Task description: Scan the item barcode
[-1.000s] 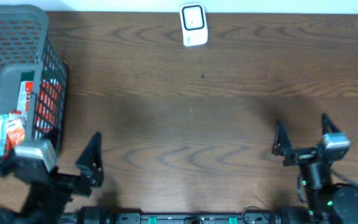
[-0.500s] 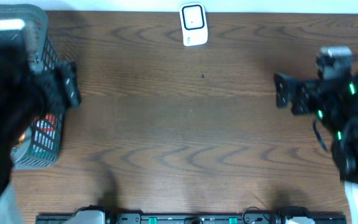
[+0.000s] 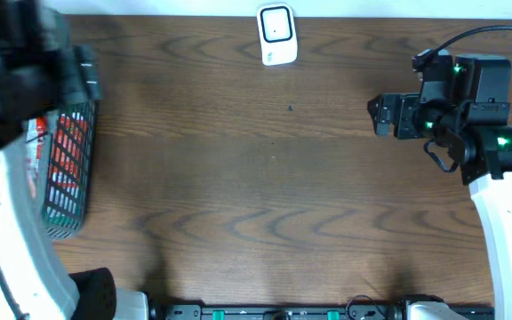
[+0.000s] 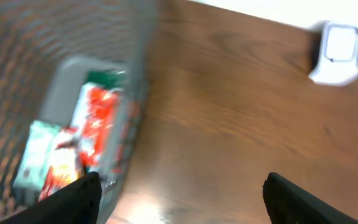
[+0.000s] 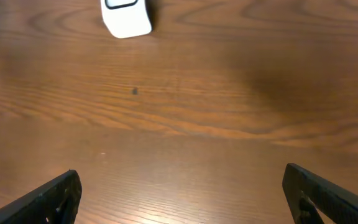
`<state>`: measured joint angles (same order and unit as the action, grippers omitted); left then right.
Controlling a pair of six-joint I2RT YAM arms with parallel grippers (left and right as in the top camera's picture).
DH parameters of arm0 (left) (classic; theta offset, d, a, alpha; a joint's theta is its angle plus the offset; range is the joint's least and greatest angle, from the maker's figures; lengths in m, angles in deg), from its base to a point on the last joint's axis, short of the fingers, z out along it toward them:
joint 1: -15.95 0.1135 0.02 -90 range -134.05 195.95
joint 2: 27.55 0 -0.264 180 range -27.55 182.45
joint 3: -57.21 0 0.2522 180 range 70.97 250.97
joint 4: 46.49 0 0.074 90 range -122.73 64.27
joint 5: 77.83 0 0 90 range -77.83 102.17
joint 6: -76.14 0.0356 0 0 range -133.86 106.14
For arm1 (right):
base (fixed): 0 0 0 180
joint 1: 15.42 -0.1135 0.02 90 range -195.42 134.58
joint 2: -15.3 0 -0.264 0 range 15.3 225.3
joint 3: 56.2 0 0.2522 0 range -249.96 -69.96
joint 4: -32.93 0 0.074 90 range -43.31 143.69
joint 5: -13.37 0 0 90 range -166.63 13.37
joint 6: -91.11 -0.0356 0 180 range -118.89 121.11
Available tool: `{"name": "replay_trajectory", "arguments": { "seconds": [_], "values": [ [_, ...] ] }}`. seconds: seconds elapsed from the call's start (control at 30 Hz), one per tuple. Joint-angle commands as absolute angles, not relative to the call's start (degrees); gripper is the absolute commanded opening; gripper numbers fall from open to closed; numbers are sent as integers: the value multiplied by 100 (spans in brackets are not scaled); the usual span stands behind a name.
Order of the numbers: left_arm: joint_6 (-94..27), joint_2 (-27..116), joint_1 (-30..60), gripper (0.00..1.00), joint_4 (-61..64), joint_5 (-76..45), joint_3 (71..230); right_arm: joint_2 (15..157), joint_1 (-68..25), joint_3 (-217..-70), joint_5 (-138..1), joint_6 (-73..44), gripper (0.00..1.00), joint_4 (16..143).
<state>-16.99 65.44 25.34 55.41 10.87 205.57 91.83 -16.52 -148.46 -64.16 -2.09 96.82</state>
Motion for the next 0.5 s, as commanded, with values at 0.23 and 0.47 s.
{"name": "replay_trajectory", "arguments": {
  "seconds": [0.23, 0.47],
  "values": [
    [-2515, 6684, 4761, 84, 5552, 1008, 20619, 9135, -973, -14962, -6718, -310, 99, 9955],
    [-2731, 7060, 5519, 84, 5595, 1006, 20365, 9135, -973, -14962, -6716, -312, 99, 10031]
  ]
}}
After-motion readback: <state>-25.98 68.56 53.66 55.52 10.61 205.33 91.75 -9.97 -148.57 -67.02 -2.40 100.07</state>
